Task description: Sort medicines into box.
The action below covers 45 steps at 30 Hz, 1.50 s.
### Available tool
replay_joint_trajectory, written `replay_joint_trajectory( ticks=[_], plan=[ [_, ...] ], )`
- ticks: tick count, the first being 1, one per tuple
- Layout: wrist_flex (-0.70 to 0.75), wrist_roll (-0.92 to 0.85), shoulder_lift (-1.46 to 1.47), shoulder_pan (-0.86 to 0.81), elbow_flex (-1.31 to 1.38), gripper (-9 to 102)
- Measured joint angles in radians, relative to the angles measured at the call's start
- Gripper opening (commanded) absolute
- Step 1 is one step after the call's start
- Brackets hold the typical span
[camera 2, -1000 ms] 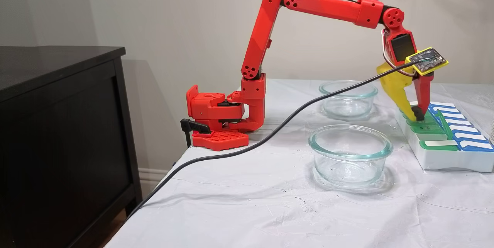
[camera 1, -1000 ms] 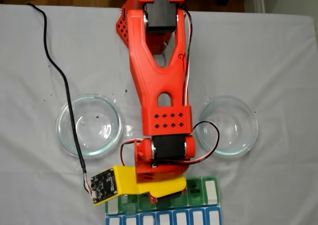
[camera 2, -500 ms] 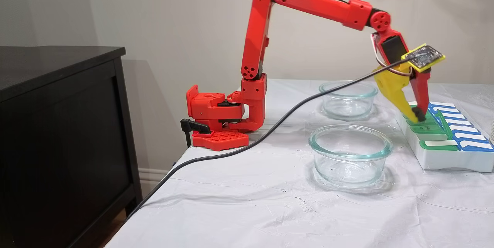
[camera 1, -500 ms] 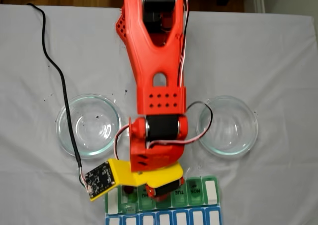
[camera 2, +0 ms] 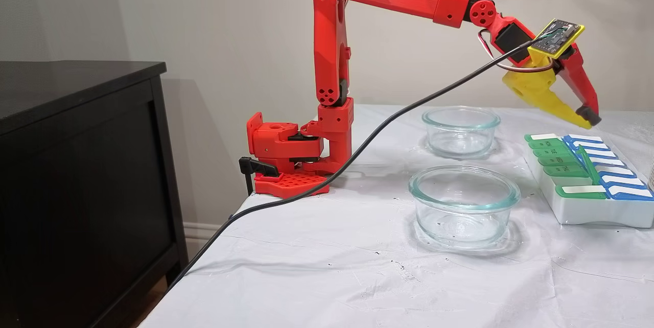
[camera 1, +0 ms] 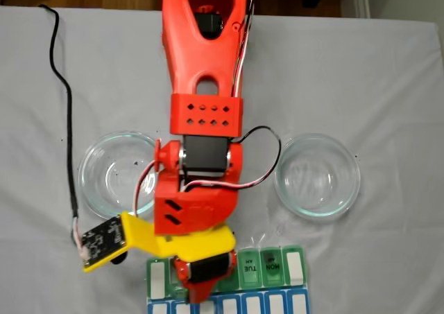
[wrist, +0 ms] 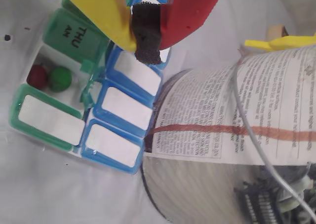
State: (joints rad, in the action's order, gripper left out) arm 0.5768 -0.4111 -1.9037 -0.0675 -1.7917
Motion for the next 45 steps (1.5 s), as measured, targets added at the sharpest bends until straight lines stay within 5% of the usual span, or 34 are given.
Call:
replay_joint_trajectory(
  ticks=[23, 45],
  plan=[
    [0.063, 0.049, 0.127, -0.015, 0.146, 0],
    [0.351, 0.124, 0.281, -0.018, 0.281, 0]
  ],
)
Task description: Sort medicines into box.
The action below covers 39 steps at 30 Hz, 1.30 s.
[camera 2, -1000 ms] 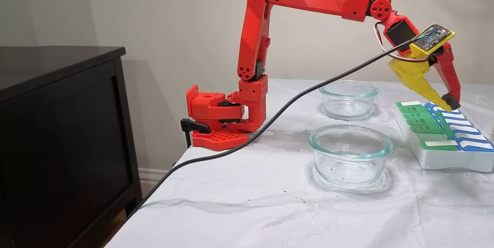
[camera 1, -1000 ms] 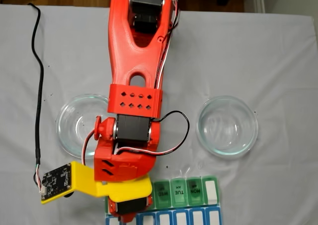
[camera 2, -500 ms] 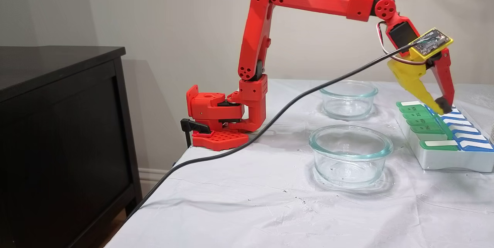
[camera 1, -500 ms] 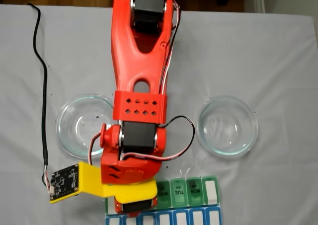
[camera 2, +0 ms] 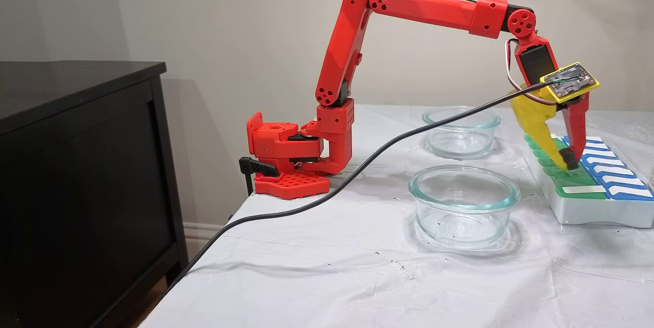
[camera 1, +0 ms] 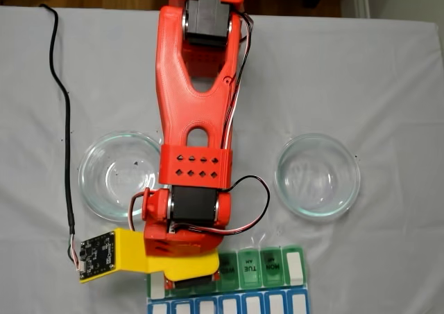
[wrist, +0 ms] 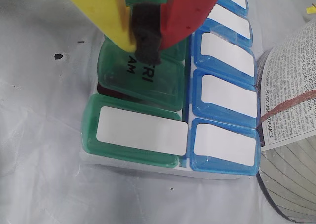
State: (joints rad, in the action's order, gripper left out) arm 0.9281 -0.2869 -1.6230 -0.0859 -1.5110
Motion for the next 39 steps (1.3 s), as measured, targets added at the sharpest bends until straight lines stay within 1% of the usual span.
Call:
replay_joint_trajectory(
  ticks=[14, 18, 23, 30, 36, 39],
  plan=[
    [-0.064, -0.034, 0.032, -0.061, -0.043, 0],
    [-0.051, -0.041, 0.044, -0.040, -0.055, 0],
    [-0.069, -0.081, 0.043, -0.005, -0.120, 0],
    [-0.167, -0.209, -0.008, 0.029, -0.242, 0],
    [-0.313, -0.414, -0.054, 0.044, -0.414, 0],
    [-0.362, -0.523, -0.074, 0.044, -0.489, 0]
  ],
)
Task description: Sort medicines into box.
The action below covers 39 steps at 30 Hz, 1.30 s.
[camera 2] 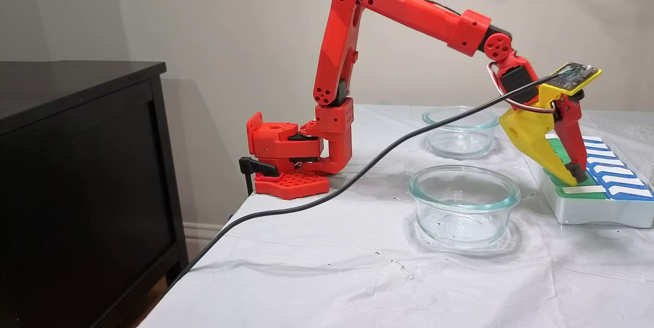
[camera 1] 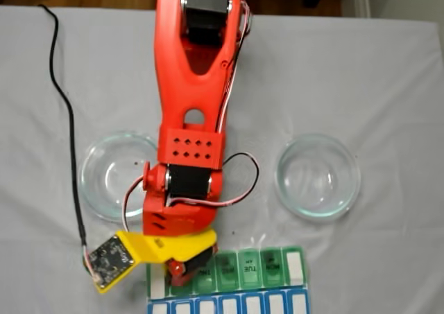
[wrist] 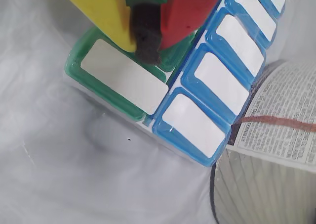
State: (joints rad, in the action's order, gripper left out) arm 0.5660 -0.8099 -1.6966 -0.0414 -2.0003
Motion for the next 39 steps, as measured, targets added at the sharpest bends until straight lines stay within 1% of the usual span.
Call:
replay_joint_trajectory(
  ticks=[6, 13, 16, 20, 24, 30, 32, 39],
  plan=[
    [-0.064, -0.227, -0.060, 0.000, -0.121, 0],
    [-0.167, -0.426, -0.152, 0.014, -0.301, 0],
    [-0.202, -0.491, -0.137, 0.023, -0.345, 0],
    [-0.253, -0.534, -0.103, 0.046, -0.362, 0],
    [-0.249, -0.482, -0.114, 0.063, -0.348, 0],
    [-0.244, -0.287, -0.190, 0.044, -0.295, 0],
    [-0.213, -0.241, -0.215, 0.026, -0.273, 0],
    [0.009, -0.041, -0.397, -0.057, -0.150, 0]
  ],
)
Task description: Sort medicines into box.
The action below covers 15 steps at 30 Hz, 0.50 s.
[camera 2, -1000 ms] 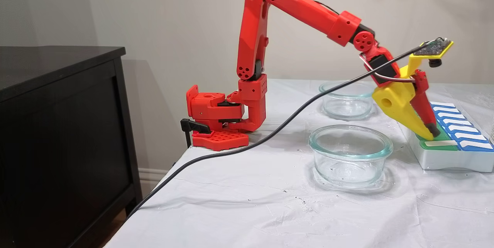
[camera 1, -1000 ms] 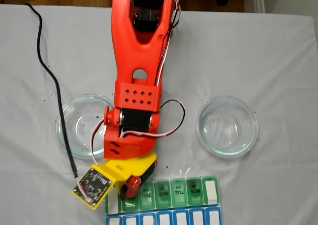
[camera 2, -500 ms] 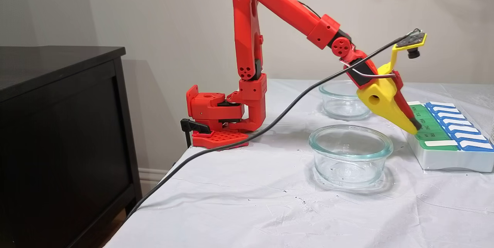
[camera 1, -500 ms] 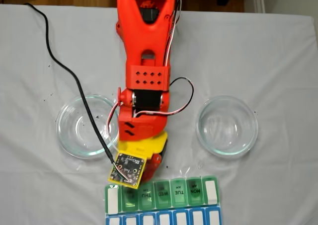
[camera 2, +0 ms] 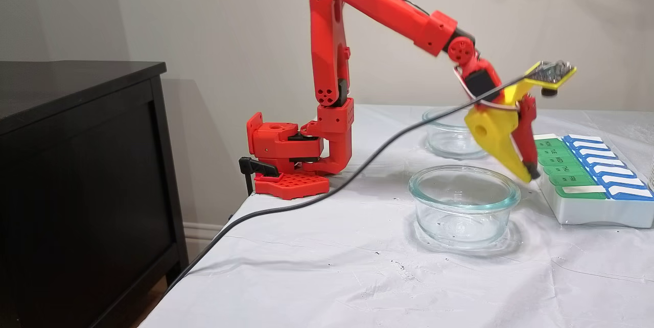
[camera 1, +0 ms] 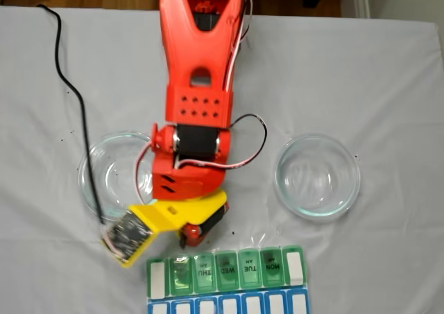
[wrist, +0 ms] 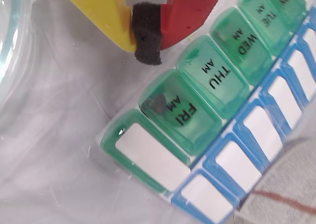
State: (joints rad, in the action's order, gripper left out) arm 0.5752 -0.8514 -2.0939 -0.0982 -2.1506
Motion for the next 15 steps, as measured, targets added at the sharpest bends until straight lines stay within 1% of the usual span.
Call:
replay_joint_trajectory(
  ticks=[3, 5, 10, 15],
  plan=[
    [0.083, 0.117, -0.109, -0.031, 0.038, 0],
    [0.110, 0.178, -0.173, -0.041, 0.043, 0],
    [0.100, 0.304, -0.377, -0.046, -0.037, 0],
    [0.101, 0.305, -0.624, 0.003, -0.242, 0]
  ],
)
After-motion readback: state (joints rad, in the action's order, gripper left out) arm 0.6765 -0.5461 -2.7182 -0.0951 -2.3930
